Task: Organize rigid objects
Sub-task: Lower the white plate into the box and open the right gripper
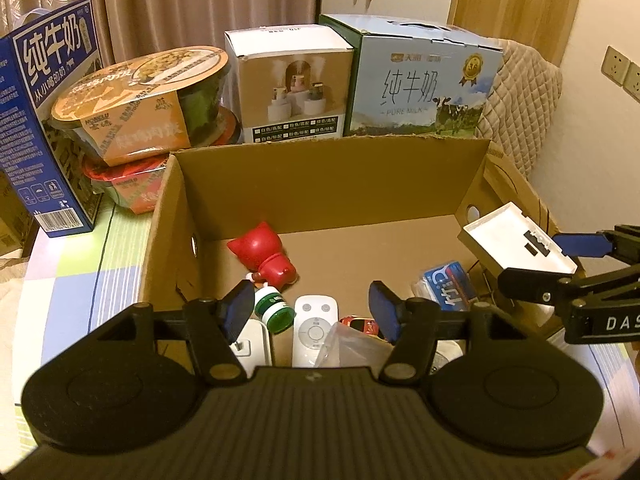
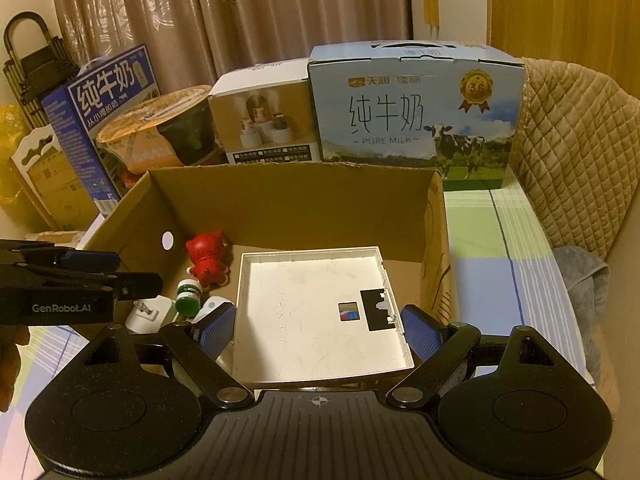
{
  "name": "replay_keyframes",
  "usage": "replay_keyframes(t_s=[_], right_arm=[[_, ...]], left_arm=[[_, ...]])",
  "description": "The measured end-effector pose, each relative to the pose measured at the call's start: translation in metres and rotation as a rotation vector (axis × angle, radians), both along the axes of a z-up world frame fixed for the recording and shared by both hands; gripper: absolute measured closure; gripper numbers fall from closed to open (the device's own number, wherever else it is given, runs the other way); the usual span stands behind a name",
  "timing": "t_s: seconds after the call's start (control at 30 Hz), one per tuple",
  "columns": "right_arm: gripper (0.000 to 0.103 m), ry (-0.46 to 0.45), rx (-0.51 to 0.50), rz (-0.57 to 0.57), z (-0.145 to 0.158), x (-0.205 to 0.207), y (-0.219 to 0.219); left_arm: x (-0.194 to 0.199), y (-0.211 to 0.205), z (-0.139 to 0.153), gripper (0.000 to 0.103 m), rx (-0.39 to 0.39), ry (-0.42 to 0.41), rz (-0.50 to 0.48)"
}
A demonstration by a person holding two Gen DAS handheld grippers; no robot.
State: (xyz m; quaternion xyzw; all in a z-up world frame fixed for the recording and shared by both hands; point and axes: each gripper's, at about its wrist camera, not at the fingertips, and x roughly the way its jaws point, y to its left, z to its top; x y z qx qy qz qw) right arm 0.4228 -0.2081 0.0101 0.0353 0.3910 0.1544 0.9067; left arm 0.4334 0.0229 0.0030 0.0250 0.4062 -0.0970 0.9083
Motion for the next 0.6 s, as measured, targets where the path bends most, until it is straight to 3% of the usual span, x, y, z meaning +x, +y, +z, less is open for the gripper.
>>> replay_keyframes(t_s=[0.6], right_arm=[[0.018,0.009,0.007,-0.018,-0.0074,0.0070,0.0021]], left_arm=[[0.0004,0.0042,-0.0042,0.044,0.005,0.003,-0.001]])
